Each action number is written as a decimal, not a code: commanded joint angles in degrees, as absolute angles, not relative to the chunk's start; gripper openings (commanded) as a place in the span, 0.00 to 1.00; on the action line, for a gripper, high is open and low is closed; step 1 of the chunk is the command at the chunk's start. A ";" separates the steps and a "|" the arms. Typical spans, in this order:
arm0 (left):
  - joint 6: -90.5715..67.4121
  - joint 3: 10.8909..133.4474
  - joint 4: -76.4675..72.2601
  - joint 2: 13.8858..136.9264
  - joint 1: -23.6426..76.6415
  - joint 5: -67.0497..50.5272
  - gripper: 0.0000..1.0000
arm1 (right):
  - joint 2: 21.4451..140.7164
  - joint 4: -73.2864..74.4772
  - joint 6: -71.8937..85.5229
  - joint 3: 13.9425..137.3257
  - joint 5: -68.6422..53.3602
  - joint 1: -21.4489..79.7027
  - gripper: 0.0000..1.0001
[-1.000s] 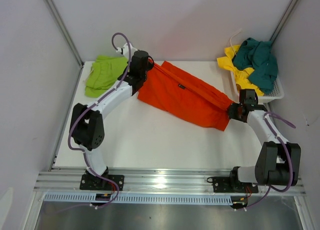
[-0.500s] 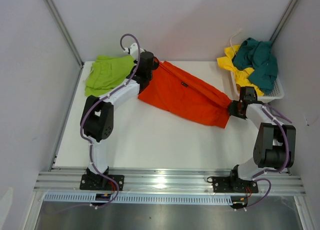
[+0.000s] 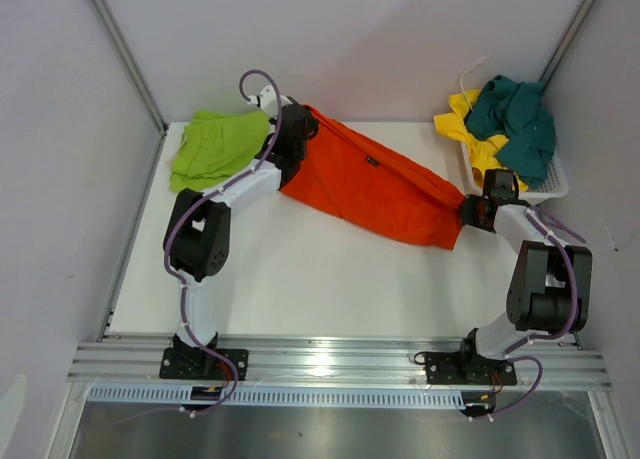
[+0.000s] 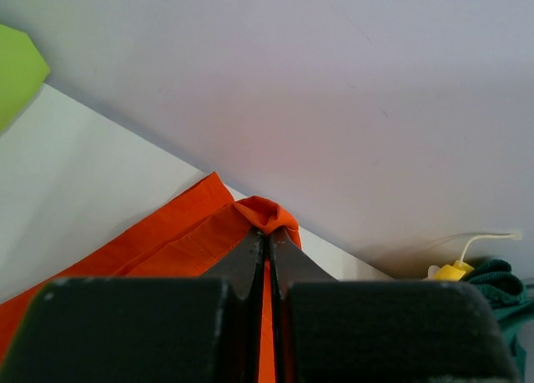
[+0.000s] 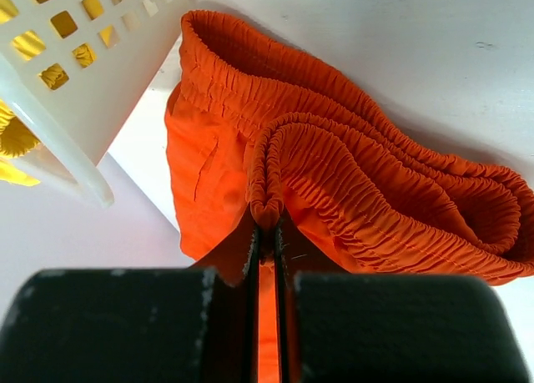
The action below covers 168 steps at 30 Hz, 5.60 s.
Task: Fold and stack the shorts
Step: Fold the shorts
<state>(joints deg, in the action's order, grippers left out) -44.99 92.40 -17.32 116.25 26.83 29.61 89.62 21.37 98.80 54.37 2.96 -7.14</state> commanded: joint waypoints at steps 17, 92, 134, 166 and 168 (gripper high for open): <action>-40.44 79.45 -29.17 96.77 26.80 39.55 0.00 | 81.13 24.08 97.91 55.11 9.14 -8.44 0.00; -28.57 85.61 1.23 96.86 24.17 8.54 0.99 | 68.99 1.06 44.84 38.86 -11.76 -12.39 0.78; -13.97 83.06 7.12 98.18 35.78 2.03 0.99 | 98.01 -32.10 47.47 31.03 -30.67 -17.31 0.19; -27.76 62.24 -2.54 89.65 37.61 7.28 0.99 | 60.38 39.37 22.25 51.05 -7.30 -1.67 0.00; -30.22 58.73 -5.00 88.60 39.90 9.39 0.99 | 61.69 39.46 20.93 52.20 -7.12 -1.67 0.00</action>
<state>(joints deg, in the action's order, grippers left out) -24.03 61.80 0.58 92.40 36.75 5.63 61.04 37.32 24.45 48.16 -9.93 -1.96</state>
